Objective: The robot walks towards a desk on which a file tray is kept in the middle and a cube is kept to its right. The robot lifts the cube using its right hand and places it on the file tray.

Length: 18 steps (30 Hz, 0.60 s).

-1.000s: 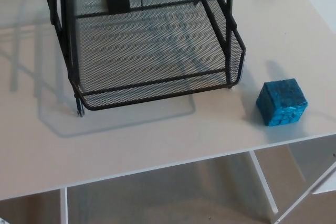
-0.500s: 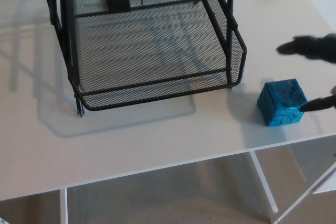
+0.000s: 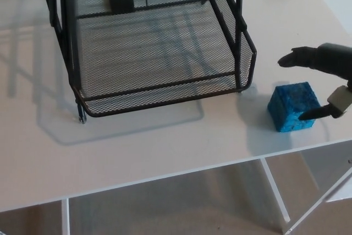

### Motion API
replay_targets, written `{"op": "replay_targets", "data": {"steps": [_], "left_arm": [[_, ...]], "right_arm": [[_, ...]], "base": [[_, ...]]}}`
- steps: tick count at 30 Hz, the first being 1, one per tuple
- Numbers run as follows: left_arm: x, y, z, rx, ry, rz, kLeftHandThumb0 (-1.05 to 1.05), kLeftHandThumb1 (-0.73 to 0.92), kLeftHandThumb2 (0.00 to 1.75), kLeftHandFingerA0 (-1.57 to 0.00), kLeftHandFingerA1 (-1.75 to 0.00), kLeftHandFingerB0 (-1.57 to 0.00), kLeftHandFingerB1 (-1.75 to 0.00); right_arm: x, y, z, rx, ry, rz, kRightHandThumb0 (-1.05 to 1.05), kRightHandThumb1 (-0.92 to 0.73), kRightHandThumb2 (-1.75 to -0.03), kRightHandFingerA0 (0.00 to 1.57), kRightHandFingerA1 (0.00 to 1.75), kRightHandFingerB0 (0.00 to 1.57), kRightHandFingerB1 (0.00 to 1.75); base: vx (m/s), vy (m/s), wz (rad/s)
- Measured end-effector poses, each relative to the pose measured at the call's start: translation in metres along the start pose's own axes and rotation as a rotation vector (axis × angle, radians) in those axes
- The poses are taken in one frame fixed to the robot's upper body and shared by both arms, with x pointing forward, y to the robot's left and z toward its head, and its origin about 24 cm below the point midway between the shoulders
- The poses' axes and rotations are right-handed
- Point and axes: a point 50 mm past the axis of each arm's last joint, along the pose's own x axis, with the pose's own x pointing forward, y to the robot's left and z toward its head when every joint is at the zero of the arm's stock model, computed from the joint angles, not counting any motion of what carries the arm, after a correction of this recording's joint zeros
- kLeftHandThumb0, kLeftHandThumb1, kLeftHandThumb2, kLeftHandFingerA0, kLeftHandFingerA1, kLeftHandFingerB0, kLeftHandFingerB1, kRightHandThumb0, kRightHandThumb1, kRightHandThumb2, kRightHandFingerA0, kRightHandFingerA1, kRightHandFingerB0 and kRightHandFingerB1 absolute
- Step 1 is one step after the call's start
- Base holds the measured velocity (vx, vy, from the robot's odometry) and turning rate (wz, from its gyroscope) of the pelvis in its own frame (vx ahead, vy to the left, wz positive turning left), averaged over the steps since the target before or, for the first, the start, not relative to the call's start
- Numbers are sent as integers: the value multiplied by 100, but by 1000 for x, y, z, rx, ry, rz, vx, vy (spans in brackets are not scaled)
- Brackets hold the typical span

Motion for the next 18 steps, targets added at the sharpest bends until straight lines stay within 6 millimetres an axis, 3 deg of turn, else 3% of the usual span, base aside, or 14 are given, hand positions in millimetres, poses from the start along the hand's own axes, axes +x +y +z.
{"op": "replay_targets", "data": {"steps": [1,2,3,4,5,8,9,10,11,12,14,15,17,18], "left_arm": [[0,0,-1,-2,7,0,-72,73,102,-31,-58,-20,-49],[1,0,-1,-3,10,0,-71,74,102,-31,-58,-20,-49],[1,-1,-1,-1,11,-2,-71,74,102,-32,-58,-21,-49],[1,-1,-2,2,12,-4,-68,92,67,-38,-53,-26,-39],[1,-1,-2,3,15,-6,-69,92,67,-39,-54,-26,-39],[2,-3,-3,6,28,-10,-71,91,67,-38,-54,-25,-40],[2,-3,-3,8,28,-11,-72,92,68,-38,-55,-24,-40],[2,-3,-3,11,25,-13,-70,92,69,-38,-54,-25,-40],[2,-4,-2,17,17,-15,-71,92,69,-38,-53,-25,-39],[2,-4,-1,20,13,-16,-72,92,68,-38,-54,-25,-40],[1,-4,0,26,6,-19,-70,92,69,-39,-54,-25,-39],[1,-5,0,29,4,-21,-69,92,68,-38,-52,-26,-38],[1,-5,1,33,2,-22,-69,92,68,-38,-53,-26,-39],[1,-5,0,33,4,-21,-71,92,68,-37,-52,-25,-38]], "right_arm": [[1,1,0,-5,2,-1,-60,-37,-72,5,32,11,40],[2,2,1,-14,7,-1,-61,-37,-73,5,34,12,42],[3,5,1,-39,18,3,-54,-47,-57,6,30,19,31],[5,7,1,-56,25,6,-58,-35,-73,5,33,14,42],[6,8,1,-65,32,8,-53,-48,-57,7,29,21,31],[10,15,-4,-94,68,18,-51,-47,-56,7,29,21,31],[11,17,-5,-100,77,20,-59,-37,-71,5,34,15,41],[12,18,-6,-105,83,20,-55,-48,-55,5,35,21,31],[13,19,-8,-110,92,20,-60,-36,-74,4,33,14,43],[14,20,-8,-109,95,21,-53,-47,-56,8,30,21,31],[16,23,-8,-109,101,26,-61,-37,-72,5,35,15,41],[17,24,-8,-111,104,27,-54,-47,-56,9,28,20,30],[19,27,-9,-126,114,32,-53,-47,-56,8,29,20,31],[19,27,-9,-133,117,31,-61,-38,-70,7,43,16,39]], "base": [[0,0,0],[0,0,0],[0,0,0],[0,0,0],[0,0,0],[0,0,0],[0,0,0],[0,0,0],[0,0,0],[0,0,0],[0,0,0],[0,0,0],[0,0,0],[0,0,0]]}}
